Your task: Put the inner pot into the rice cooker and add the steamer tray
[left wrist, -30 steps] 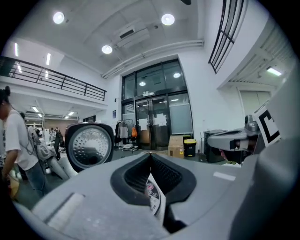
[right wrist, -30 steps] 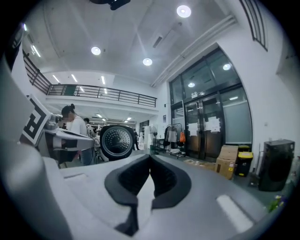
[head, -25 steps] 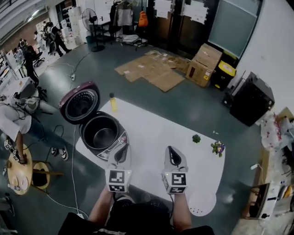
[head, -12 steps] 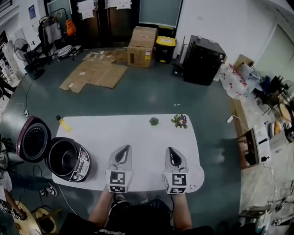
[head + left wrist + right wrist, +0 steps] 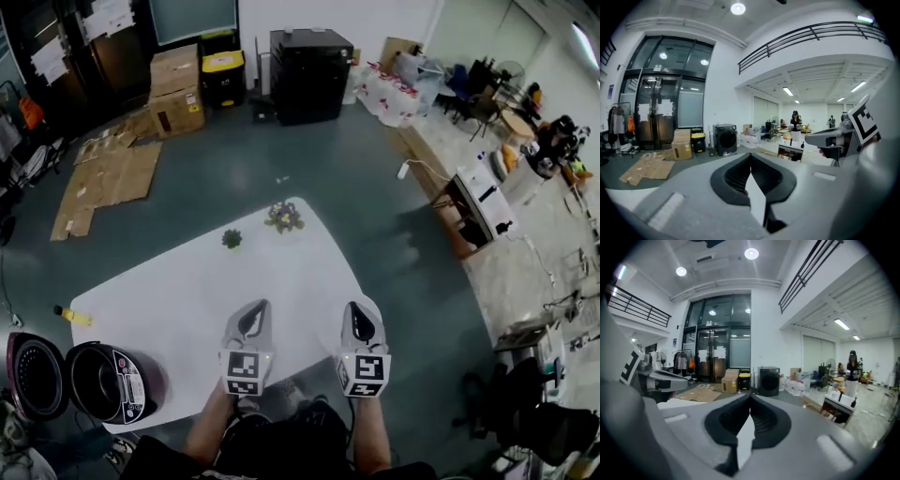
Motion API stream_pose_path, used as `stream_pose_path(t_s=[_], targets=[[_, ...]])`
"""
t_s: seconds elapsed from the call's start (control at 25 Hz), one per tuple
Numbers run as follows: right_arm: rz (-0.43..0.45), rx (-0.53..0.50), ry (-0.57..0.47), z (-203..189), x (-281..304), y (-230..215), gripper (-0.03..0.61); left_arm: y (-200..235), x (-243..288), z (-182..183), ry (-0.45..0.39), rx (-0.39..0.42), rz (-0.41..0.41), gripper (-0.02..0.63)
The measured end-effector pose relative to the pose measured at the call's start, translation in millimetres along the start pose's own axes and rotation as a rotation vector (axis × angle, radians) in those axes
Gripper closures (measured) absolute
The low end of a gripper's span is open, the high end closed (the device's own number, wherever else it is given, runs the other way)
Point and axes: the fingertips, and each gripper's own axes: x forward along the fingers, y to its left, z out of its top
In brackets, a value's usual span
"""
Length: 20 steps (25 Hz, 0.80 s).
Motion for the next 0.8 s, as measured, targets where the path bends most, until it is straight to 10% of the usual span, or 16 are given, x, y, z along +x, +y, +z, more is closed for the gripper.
stream_pose_path(t_s=[0.56,0.8], targets=[[-0.279,0.129,0.187,-127.3,-60.4,-112.7,0.572,-133.1,73.0,-92.0,0.232,0.039,-0.290,0.594],[-0.274,0.203,0.331,-192.5,-67.0,-117.0,0.427,-159.2,79.6,-151.0,0.381,-0.001,-0.369,0.409]])
